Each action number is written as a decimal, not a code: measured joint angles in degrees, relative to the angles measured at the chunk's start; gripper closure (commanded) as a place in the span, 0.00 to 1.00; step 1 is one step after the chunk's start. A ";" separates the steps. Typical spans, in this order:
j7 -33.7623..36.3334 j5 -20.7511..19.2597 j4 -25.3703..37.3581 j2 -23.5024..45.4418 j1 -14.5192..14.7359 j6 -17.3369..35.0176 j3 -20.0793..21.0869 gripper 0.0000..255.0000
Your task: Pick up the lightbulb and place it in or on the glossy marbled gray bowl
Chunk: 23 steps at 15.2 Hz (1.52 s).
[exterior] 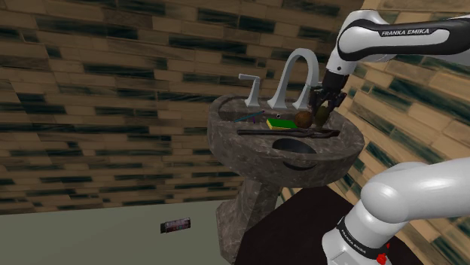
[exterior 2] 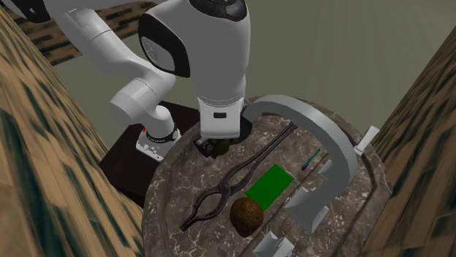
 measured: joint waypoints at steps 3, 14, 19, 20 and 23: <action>-0.03 0.16 2.24 -0.12 0.06 -2.37 0.21 1.00; 10.23 6.41 1.32 -7.10 3.85 -8.74 9.87 1.00; 15.55 10.09 0.65 -8.88 5.96 -9.74 14.77 1.00; 15.63 10.19 -0.16 -9.13 6.01 -9.19 14.88 1.00; 15.68 10.38 -2.72 -9.71 6.11 -7.23 15.06 1.00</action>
